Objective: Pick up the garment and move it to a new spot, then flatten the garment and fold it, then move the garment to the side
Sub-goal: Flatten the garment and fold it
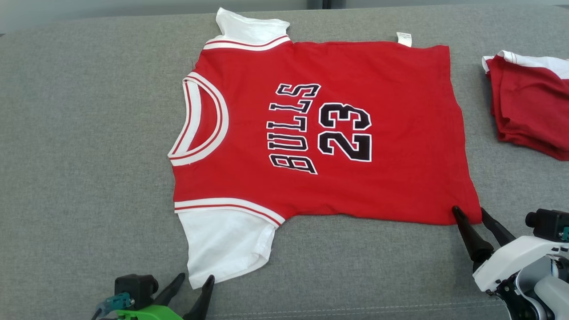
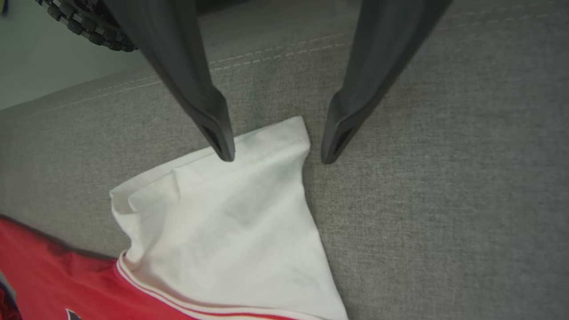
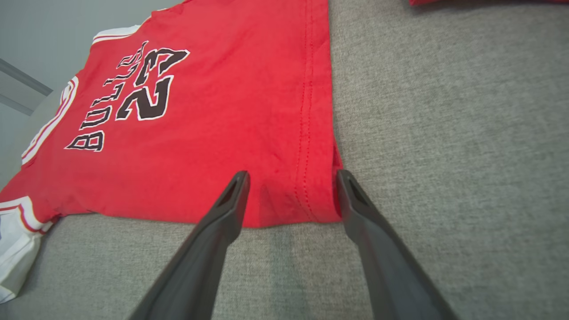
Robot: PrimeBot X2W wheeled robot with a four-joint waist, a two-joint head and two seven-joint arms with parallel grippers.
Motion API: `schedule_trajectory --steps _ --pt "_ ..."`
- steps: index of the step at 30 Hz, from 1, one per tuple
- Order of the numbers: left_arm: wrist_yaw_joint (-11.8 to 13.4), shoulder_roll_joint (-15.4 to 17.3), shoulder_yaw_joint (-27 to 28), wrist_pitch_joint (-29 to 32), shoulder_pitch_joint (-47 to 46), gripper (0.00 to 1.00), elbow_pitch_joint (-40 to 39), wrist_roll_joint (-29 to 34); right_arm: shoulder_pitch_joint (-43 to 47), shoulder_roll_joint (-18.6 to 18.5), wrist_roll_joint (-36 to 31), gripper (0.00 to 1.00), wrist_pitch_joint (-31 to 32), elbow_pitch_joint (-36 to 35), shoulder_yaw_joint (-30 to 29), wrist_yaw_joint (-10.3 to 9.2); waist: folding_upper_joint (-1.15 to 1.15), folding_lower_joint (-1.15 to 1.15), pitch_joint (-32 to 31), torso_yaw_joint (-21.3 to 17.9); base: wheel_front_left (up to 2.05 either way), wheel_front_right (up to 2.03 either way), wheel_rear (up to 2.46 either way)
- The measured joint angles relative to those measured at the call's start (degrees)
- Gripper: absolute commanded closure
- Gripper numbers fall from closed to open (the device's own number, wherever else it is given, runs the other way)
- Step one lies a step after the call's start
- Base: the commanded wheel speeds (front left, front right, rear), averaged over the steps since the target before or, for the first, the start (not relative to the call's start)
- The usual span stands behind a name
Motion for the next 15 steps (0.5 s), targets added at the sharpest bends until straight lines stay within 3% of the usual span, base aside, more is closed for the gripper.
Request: schedule_trajectory --steps 15 --pt "0.1 -1.1 0.2 0.9 -0.1 0.00 1.5 0.0 -0.3 0.1 -0.2 0.00 0.4 0.1 0.1 0.00 0.00 0.00 -0.1 -0.1 0.00 0.00 0.00"
